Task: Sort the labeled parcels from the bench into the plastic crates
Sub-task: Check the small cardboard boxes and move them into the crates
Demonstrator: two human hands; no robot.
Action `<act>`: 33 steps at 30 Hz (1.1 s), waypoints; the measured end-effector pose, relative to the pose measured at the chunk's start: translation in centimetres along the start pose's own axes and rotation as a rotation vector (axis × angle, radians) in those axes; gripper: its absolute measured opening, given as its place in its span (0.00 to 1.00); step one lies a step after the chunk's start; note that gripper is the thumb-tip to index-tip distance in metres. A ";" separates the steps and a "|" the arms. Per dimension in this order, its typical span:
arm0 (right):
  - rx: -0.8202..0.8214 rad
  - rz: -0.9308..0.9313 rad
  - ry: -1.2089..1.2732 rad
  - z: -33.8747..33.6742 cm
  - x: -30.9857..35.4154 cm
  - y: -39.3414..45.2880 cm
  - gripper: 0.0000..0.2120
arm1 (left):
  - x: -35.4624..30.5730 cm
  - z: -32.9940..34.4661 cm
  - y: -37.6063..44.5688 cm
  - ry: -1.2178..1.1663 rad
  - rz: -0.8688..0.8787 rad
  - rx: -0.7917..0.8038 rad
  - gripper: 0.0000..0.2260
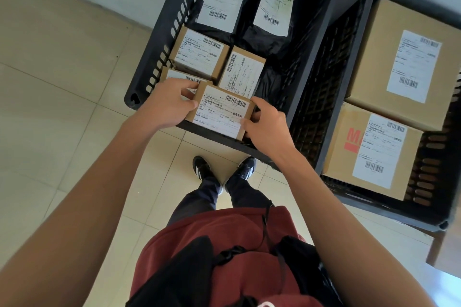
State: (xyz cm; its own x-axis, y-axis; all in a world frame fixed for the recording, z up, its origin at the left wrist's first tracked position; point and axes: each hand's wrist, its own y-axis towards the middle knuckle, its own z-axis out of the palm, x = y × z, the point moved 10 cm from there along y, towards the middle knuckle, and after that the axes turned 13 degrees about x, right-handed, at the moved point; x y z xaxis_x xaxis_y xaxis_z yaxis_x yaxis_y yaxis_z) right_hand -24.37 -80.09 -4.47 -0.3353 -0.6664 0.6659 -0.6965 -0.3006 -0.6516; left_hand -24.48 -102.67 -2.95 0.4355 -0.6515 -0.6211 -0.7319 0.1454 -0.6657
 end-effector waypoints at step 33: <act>-0.434 -0.151 0.211 -10.0 11.2 9.9 0.25 | -7.2 -12.1 10.0 -0.215 0.273 -0.320 0.22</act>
State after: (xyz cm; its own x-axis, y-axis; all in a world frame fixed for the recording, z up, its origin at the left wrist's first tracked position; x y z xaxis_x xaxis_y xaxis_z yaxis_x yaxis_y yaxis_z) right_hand -41.39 -83.72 0.16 -0.2998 -0.4717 0.8292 -0.9317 -0.0422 -0.3609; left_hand -41.31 -105.57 -0.17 0.2784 -0.4475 -0.8498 -0.9449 0.0314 -0.3260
